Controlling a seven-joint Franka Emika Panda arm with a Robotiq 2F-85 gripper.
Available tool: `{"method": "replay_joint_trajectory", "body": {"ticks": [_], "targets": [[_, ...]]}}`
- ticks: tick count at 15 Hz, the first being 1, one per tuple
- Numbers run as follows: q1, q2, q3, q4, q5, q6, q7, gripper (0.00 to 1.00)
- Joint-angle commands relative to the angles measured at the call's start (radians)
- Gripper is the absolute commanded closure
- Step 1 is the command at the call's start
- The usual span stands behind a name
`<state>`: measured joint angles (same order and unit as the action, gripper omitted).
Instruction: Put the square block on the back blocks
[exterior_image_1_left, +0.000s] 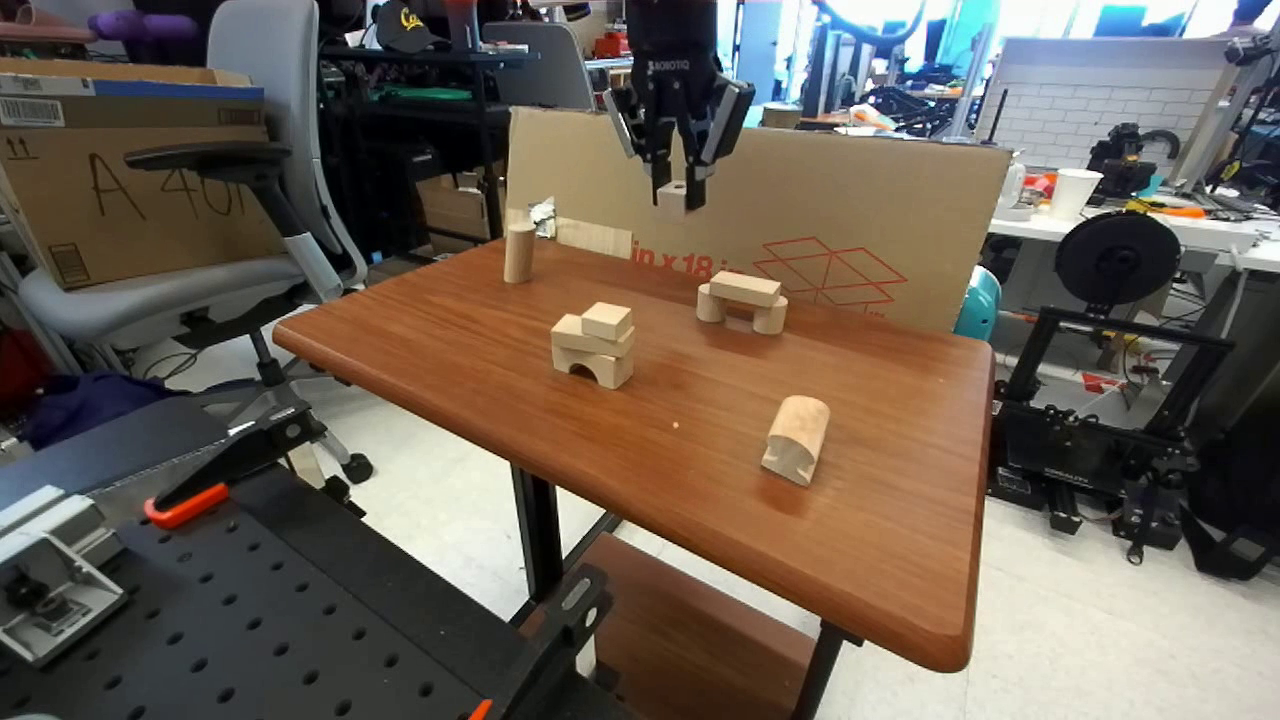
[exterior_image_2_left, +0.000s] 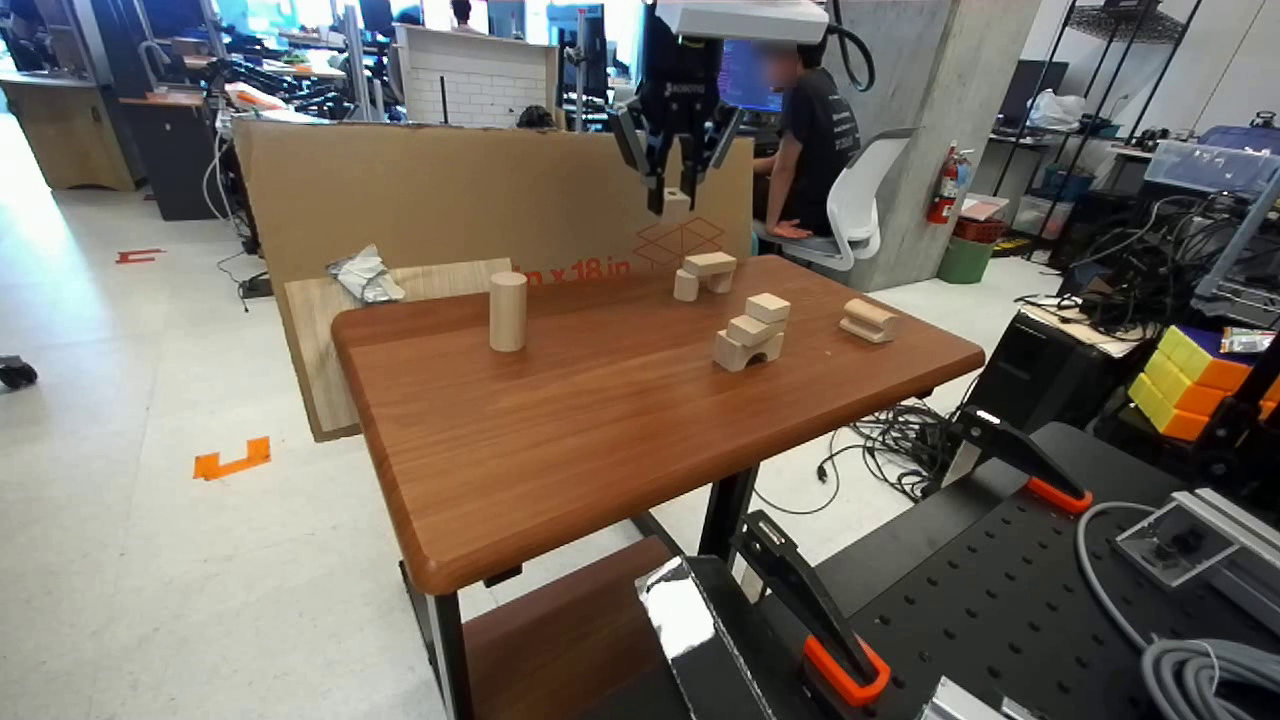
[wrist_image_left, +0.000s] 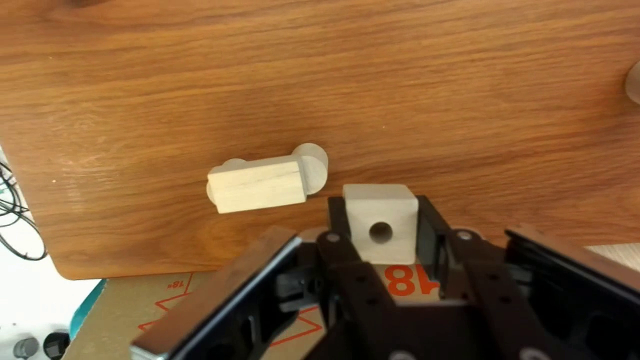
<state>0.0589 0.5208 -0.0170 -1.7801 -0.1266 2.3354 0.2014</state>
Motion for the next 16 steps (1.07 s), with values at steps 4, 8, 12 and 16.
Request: {"method": "replay_joint_trajectory", "body": {"ticks": [4,8,12,16], "targets": [[-0.017,0.011,-0.039,0.035,0.008,-0.045,-0.008,0.9],[-0.026,0.037,-0.055,0.059,0.013,-0.047,-0.008,0.9],[-0.029,0.06,-0.054,0.074,0.012,-0.052,-0.014,0.9],[-0.03,0.087,-0.057,0.096,0.008,-0.07,-0.022,0.9]]}}
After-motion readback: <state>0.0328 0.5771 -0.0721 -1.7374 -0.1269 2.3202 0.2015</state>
